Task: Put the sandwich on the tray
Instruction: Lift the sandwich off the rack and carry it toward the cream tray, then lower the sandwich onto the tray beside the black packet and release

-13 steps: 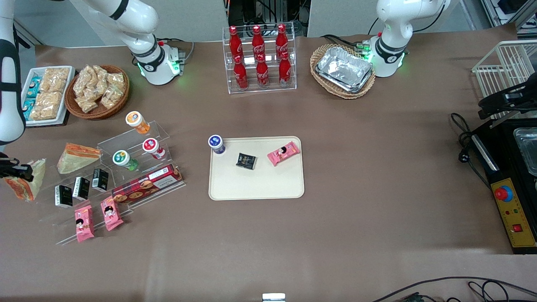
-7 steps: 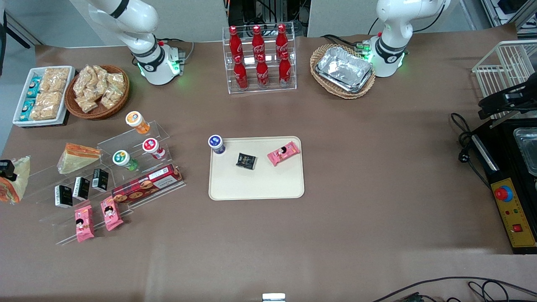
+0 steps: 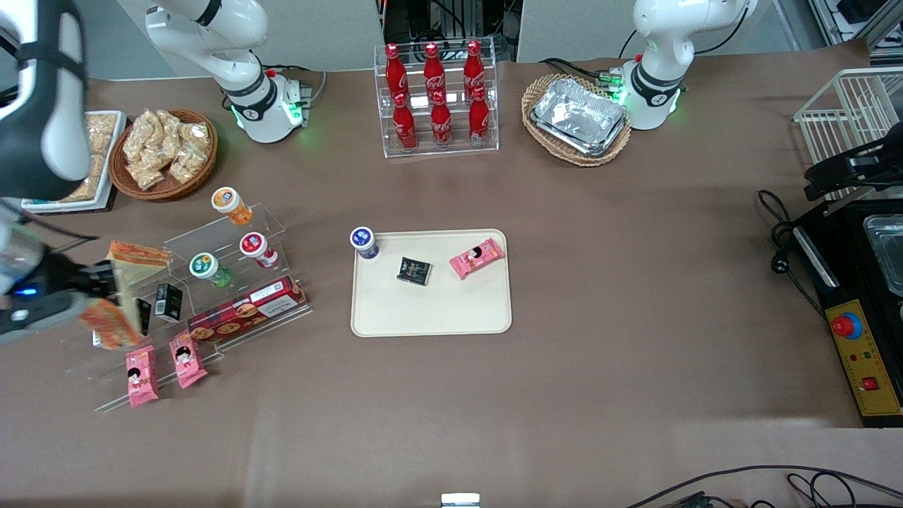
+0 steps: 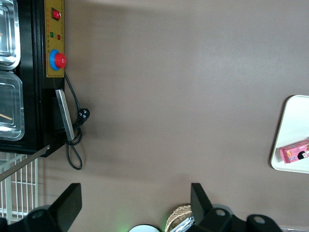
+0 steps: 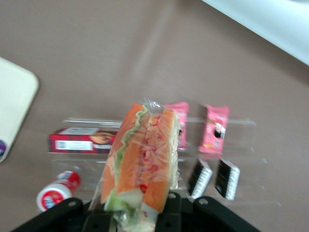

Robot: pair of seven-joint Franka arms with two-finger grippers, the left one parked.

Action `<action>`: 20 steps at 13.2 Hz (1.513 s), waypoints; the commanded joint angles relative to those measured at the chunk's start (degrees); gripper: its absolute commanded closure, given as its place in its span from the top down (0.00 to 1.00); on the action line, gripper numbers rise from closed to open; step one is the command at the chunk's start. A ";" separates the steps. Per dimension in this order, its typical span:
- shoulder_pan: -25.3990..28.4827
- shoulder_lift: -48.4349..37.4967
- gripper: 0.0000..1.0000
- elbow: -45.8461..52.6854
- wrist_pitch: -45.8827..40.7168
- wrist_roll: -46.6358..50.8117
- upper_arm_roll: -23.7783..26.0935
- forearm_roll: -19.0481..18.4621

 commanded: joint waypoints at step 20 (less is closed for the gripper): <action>24.95 17.49 0.31 1.07 17.74 -24.18 8.59 1.68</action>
